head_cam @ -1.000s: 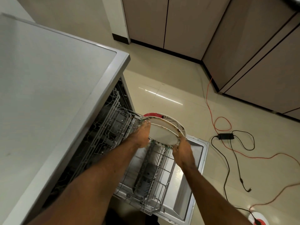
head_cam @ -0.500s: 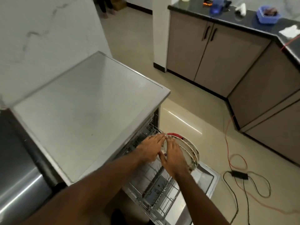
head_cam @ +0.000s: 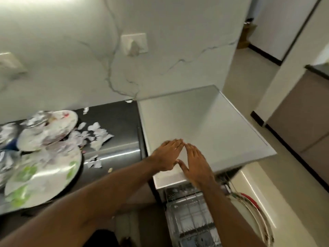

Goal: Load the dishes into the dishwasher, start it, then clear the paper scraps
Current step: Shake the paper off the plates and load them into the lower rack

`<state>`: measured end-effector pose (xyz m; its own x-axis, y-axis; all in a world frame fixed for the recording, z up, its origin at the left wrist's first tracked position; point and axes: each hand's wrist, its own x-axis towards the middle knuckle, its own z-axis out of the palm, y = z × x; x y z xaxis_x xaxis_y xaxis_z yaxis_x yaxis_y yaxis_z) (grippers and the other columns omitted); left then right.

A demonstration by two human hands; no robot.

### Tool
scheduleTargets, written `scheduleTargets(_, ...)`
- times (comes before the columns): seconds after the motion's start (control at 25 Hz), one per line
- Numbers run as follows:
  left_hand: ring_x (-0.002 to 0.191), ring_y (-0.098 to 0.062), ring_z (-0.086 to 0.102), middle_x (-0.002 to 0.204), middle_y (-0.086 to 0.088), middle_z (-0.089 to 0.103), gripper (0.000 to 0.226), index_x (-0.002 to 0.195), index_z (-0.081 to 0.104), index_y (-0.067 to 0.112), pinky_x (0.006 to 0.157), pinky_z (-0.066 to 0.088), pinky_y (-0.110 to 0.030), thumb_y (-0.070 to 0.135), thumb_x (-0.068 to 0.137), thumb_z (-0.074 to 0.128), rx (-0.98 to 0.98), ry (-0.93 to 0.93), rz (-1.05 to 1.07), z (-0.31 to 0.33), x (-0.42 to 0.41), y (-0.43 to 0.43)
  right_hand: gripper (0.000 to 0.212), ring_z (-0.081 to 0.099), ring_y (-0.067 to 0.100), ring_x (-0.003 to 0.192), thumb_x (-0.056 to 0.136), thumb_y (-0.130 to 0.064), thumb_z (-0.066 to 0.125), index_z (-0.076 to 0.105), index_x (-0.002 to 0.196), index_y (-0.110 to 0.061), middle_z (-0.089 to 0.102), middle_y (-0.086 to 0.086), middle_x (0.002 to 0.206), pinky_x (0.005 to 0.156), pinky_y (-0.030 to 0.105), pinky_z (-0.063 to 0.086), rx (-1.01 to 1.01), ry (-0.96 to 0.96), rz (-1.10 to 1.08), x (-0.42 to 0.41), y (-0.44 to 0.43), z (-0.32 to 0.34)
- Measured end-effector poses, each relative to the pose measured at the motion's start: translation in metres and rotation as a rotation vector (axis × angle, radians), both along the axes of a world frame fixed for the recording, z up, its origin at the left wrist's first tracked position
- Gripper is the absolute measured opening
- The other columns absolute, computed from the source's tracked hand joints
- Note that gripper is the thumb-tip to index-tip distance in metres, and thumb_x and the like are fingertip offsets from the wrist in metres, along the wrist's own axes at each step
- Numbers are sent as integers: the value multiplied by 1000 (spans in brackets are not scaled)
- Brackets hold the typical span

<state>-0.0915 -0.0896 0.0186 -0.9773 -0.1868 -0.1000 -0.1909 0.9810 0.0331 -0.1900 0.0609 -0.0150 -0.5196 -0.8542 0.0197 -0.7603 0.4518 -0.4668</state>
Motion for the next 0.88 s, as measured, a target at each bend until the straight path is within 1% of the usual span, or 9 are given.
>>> scheduleTargets(0.12, 157, -26, 17, 171, -10, 14, 86, 164, 16, 10, 126, 15, -40, 40, 99, 63, -19, 19, 171, 10, 61, -50, 82, 27, 22, 157, 102, -73, 31, 20, 165, -21, 28, 2, 170, 127, 42, 28, 10, 6, 175, 34, -68, 10)
scheduleTargets(0.24, 157, -24, 18, 171, -8, 16, 81, 164, 18, 13, 126, 15, -39, 42, 100, 59, 37, 29, 339, 10, 123, -94, 74, 42, 20, 147, 100, -69, 44, 30, 160, -28, 40, -2, 163, 121, 38, 37, 19, -72, 308, 77, -128, 19)
scheduleTargets(0.32, 157, -23, 17, 171, -9, 14, 82, 164, 17, 11, 126, 16, -39, 39, 99, 59, 45, 3, 433, 5, 167, -118, 71, 48, 21, 142, 99, -64, 53, 35, 157, -28, 46, -1, 159, 118, 38, 41, 32, -60, 408, 110, -165, 22)
scheduleTargets(0.44, 157, -25, 18, 171, -10, 15, 88, 164, 17, 10, 125, 19, -40, 39, 95, 65, 112, -23, 584, -3, 233, -147, 67, 49, 23, 140, 100, -59, 53, 40, 155, -24, 51, 2, 155, 115, 42, 44, 100, -29, 555, 162, -215, 26)
scheduleTargets(0.52, 156, -25, 19, 172, -9, 13, 90, 164, 16, 13, 126, 21, -41, 41, 95, 66, 169, -21, 716, -10, 280, -163, 56, 55, 22, 131, 102, -57, 51, 50, 147, -25, 60, 2, 143, 107, 42, 49, 157, -29, 602, 197, -247, 27)
scheduleTargets(0.64, 156, -25, 20, 172, -9, 13, 88, 165, 15, 13, 126, 20, -36, 45, 97, 62, 213, -24, 909, -19, 355, -183, 38, 64, 22, 111, 102, -52, 54, 62, 126, -24, 68, 2, 122, 91, 40, 53, 225, -110, 544, 248, -285, 29)
scheduleTargets(0.72, 156, -26, 19, 172, -10, 12, 87, 164, 14, 11, 125, 19, -35, 47, 99, 59, 223, -49, 1017, -26, 407, -197, 37, 64, 26, 113, 100, -48, 58, 62, 125, -22, 67, 3, 122, 90, 39, 52, 271, -190, 493, 278, -311, 25)
scheduleTargets(0.8, 157, -27, 17, 172, -11, 10, 86, 164, 15, 11, 127, 17, -37, 47, 99, 59, 229, -92, 1096, -31, 451, -206, 43, 64, 29, 113, 93, -49, 57, 61, 126, -22, 67, 5, 125, 94, 41, 54, 311, -268, 428, 302, -336, 19)
scheduleTargets(0.88, 157, -29, 16, 171, -14, 12, 85, 164, 17, 11, 127, 16, -41, 46, 98, 59, 251, -105, 1145, -35, 481, -213, 46, 65, 33, 112, 91, -45, 59, 61, 127, -16, 67, 9, 125, 93, 41, 55, 345, -282, 327, 320, -357, 11)
